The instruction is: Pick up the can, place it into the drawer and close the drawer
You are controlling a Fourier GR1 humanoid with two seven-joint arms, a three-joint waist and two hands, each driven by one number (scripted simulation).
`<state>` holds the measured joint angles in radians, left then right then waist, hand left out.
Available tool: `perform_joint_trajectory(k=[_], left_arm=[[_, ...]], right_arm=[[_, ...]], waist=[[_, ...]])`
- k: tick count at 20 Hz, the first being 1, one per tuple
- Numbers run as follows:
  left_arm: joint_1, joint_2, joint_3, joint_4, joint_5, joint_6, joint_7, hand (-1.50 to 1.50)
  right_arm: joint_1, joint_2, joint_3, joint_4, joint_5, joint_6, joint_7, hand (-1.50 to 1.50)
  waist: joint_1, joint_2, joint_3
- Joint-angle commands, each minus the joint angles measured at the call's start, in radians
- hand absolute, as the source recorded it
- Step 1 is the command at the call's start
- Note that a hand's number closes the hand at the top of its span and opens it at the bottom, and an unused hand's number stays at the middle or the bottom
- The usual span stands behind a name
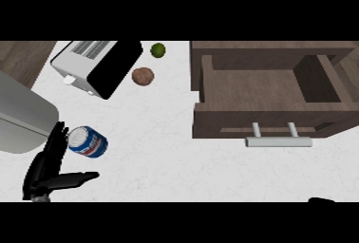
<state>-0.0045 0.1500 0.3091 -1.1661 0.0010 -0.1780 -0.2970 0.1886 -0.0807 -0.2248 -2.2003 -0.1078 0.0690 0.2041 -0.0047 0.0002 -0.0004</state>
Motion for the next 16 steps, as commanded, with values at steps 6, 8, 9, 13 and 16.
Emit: perform_joint_trajectory(k=[6, 8, 9, 13, 16], left_arm=[[-0.164, 0.043, 0.024, 0.336, -0.008, 0.041, -0.165, -1.50], [-0.169, 0.059, 0.036, 0.383, 0.012, 0.023, -0.174, -1.50], [-0.205, 0.082, 0.045, 0.458, 0.008, 0.019, -0.207, -1.50], [-0.296, 0.086, 0.035, 0.540, -0.006, 0.043, -0.224, -1.50], [-0.299, 0.104, 0.034, 0.636, 0.005, -0.003, -0.311, -1.50]], right_arm=[[-0.042, -0.025, -0.049, -0.012, -0.024, 0.026, 0.048, -1.50], [-0.067, -0.030, -0.066, 0.039, -0.041, 0.027, 0.052, -1.50], [-0.014, 0.029, -0.007, 0.011, 0.019, 0.022, -0.005, -1.50], [-0.048, 0.005, -0.002, -0.115, 0.026, -0.012, 0.135, -1.50], [-0.076, -0.003, -0.044, 0.034, -0.006, 0.028, 0.036, -1.50]], waist=[[0.000, 0.000, 0.000], [0.001, 0.000, 0.000], [-0.001, 0.001, 0.000], [-0.004, 0.001, -0.001], [-0.001, 0.001, 0.000]])
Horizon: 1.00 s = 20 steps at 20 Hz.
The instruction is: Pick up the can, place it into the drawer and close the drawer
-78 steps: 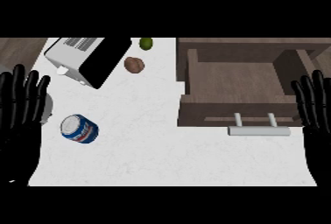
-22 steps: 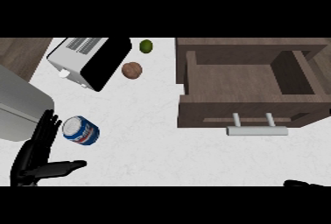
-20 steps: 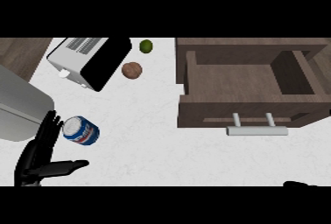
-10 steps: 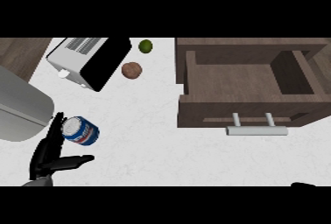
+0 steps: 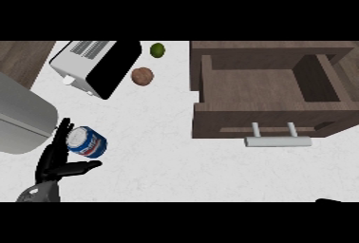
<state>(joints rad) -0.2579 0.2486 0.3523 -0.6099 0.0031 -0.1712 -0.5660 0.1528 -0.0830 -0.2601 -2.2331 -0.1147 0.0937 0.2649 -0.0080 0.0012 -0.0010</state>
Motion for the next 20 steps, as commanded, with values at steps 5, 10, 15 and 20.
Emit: perform_joint_trajectory(k=[5, 10, 15, 20], left_arm=[[-0.138, 0.051, -0.007, 0.254, -0.020, -0.037, -0.130, -1.50], [-0.206, 0.048, -0.042, 0.250, -0.033, -0.077, -0.065, -1.50], [-0.230, 0.037, -0.044, 0.302, -0.023, -0.142, -0.116, 1.50], [-0.227, 0.054, -0.049, 0.314, -0.019, -0.205, -0.182, 1.50]], right_arm=[[-0.014, -0.023, -0.048, 0.045, -0.028, 0.040, -0.030, -1.50], [-0.049, -0.007, -0.021, 0.014, 0.006, -0.005, 0.024, -1.50], [-0.028, 0.002, -0.011, -0.020, 0.014, 0.001, 0.038, -1.50], [-0.017, -0.011, -0.058, 0.008, -0.030, 0.027, -0.003, -1.50]], waist=[[-0.003, 0.001, 0.000], [0.000, 0.000, 0.000], [-0.003, 0.001, 0.000], [-0.004, 0.001, 0.000]])
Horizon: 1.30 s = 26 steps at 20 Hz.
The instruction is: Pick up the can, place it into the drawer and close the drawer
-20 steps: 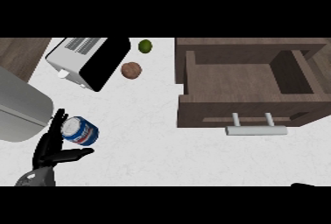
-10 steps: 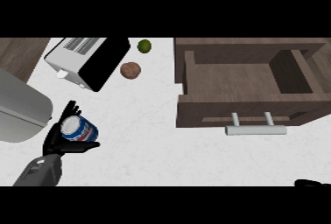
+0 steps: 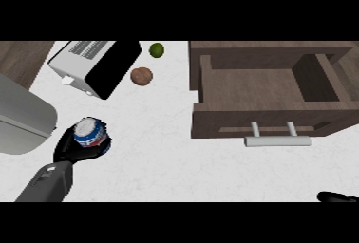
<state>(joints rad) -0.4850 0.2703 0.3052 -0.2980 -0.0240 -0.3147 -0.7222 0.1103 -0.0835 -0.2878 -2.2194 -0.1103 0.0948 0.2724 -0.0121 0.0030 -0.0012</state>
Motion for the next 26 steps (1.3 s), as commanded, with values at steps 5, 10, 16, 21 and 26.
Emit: perform_joint_trajectory(k=[5, 10, 16, 21, 26], left_arm=[[-0.116, -0.110, 0.019, 0.055, 0.021, 0.125, 0.002, 1.50], [-0.169, -0.199, 0.037, 0.036, 0.047, 0.272, 0.002, 1.50], [-0.203, -0.254, -0.004, -0.104, 0.068, 0.280, 0.111, 1.50], [-0.216, -0.269, -0.136, -0.206, 0.116, 0.338, 0.205, 1.50], [-0.313, -0.270, -0.205, -0.353, 0.146, 0.386, 0.404, 1.50]], right_arm=[[-0.011, -0.009, -0.014, 0.047, 0.011, 0.011, -0.028, -1.50], [-0.015, -0.012, -0.011, -0.021, 0.001, 0.000, 0.023, -1.50], [0.022, 0.000, -0.014, -0.086, 0.023, -0.011, 0.046, -1.50], [0.032, 0.014, -0.007, -0.078, 0.030, -0.008, 0.027, -1.50], [0.003, -0.002, -0.018, -0.012, 0.032, 0.005, -0.010, -1.50]], waist=[[-0.007, 0.002, 0.000], [-0.007, 0.002, 0.000], [0.008, -0.005, 0.001], [0.012, -0.012, 0.002], [0.007, -0.010, 0.002]])
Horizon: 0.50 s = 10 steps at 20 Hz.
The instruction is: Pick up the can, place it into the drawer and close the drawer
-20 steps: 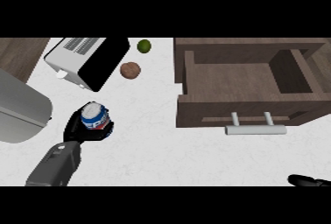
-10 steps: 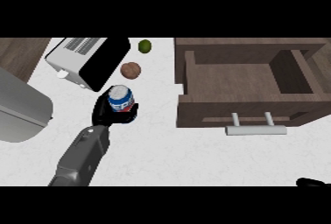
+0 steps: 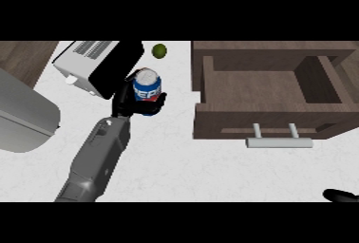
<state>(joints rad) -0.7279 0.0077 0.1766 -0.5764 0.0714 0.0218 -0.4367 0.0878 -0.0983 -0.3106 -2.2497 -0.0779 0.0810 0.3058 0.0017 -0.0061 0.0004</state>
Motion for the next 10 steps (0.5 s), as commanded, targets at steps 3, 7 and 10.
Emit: perform_joint_trajectory(k=[3, 7, 10], left_arm=[[-0.077, -0.007, -0.141, -0.190, 0.091, 0.097, 0.233, 1.50], [-0.144, -0.008, -0.203, -0.339, 0.138, 0.178, 0.409, 1.50], [-0.221, -0.008, -0.188, -0.351, 0.091, 0.204, 0.465, 1.50]], right_arm=[[0.010, 0.004, 0.000, -0.016, 0.002, 0.002, 0.007, -1.50], [-0.005, -0.018, -0.028, -0.015, -0.022, 0.005, 0.024, -1.50], [0.023, 0.016, 0.022, 0.001, 0.037, 0.011, -0.030, -1.50]], waist=[[-0.006, 0.000, 0.000], [-0.001, -0.003, 0.000], [-0.006, 0.003, 0.000]])
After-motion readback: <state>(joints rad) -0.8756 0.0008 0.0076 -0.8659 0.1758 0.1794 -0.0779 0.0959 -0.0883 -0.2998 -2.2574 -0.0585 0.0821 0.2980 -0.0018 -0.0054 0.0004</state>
